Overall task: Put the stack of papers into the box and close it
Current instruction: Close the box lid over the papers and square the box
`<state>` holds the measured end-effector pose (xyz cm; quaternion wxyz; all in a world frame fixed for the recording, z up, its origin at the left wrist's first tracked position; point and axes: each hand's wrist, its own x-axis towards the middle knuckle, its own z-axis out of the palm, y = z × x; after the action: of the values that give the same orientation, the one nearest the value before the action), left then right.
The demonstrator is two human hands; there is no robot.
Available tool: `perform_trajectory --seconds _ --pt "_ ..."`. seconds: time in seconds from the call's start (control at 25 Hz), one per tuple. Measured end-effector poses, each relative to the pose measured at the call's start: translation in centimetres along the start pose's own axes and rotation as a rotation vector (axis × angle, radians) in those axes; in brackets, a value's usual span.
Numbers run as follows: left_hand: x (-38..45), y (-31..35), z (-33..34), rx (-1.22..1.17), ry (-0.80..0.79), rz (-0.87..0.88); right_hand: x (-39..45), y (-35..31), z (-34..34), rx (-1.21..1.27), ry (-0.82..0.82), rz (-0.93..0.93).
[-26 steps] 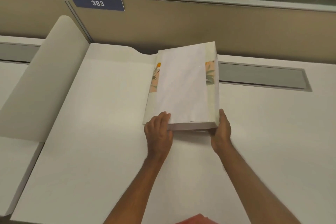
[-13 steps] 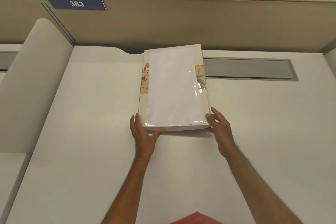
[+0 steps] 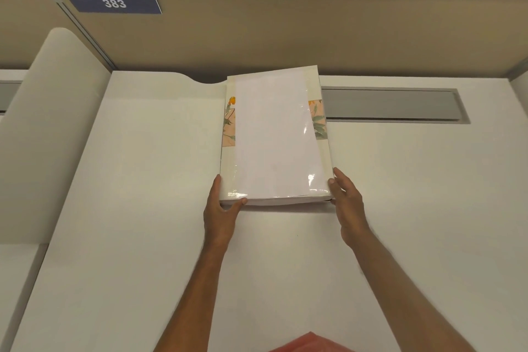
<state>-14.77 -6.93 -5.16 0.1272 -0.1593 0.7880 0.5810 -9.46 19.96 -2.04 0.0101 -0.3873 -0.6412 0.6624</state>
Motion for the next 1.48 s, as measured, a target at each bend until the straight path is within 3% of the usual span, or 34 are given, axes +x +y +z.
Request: perform_trajectory --seconds 0.36,1.24,1.48 --pt "-0.1 0.6 -0.3 0.008 -0.013 0.054 1.5 1.2 -0.1 -0.059 0.034 0.069" --pt "0.5 -0.1 -0.6 0.234 -0.083 0.089 3.4 3.8 -0.8 -0.359 -0.047 -0.029" --pt "-0.5 -1.0 -0.7 0.514 -0.05 0.268 2.5 3.9 -1.4 -0.453 0.003 -0.082"
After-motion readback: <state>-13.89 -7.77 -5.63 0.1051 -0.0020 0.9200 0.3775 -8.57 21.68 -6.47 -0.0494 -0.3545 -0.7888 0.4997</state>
